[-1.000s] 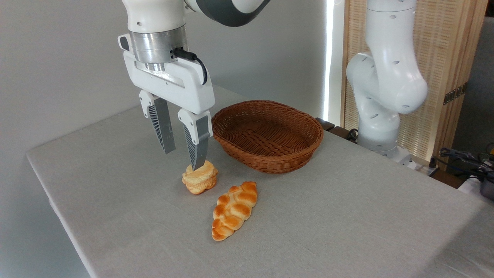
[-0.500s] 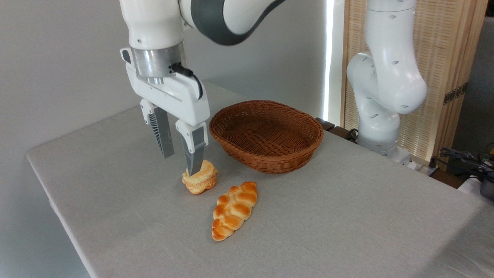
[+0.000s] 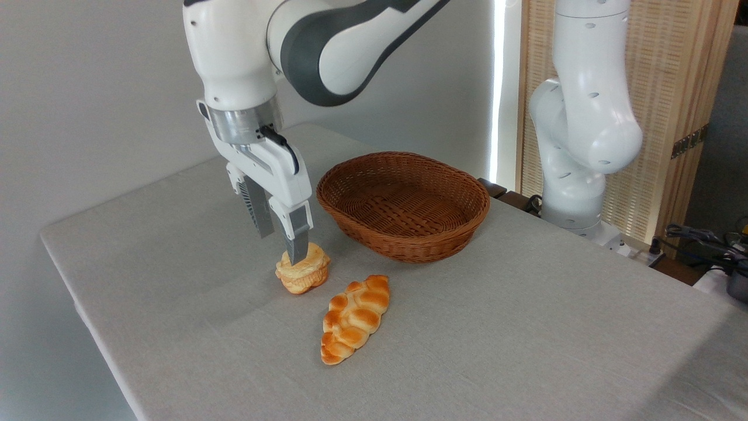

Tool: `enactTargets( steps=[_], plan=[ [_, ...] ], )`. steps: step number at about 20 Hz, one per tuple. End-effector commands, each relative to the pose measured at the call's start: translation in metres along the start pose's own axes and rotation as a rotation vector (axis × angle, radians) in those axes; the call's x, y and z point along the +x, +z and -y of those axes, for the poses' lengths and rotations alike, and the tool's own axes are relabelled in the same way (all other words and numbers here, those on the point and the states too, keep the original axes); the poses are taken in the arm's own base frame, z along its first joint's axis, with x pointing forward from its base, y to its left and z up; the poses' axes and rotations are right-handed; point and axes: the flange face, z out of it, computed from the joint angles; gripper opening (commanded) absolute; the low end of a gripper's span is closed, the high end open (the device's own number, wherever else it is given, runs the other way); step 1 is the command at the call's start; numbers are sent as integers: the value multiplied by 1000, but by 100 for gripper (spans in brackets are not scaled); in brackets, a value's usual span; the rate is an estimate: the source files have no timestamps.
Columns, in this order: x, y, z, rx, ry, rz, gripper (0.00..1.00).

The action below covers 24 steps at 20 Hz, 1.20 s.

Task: Put bread into the basket
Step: 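Close the gripper on the round bun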

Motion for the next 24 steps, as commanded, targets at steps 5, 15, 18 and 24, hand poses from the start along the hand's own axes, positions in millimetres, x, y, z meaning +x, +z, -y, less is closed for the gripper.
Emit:
enactTargets(
  steps=[5,15,18,24],
  plan=[
    [-2,34,-18,-22,39,35,100],
    [2,57,-18,1,62,98,100],
    [6,63,-25,-1,73,108,100],
    [7,61,-24,9,88,112,50]
  ],
)
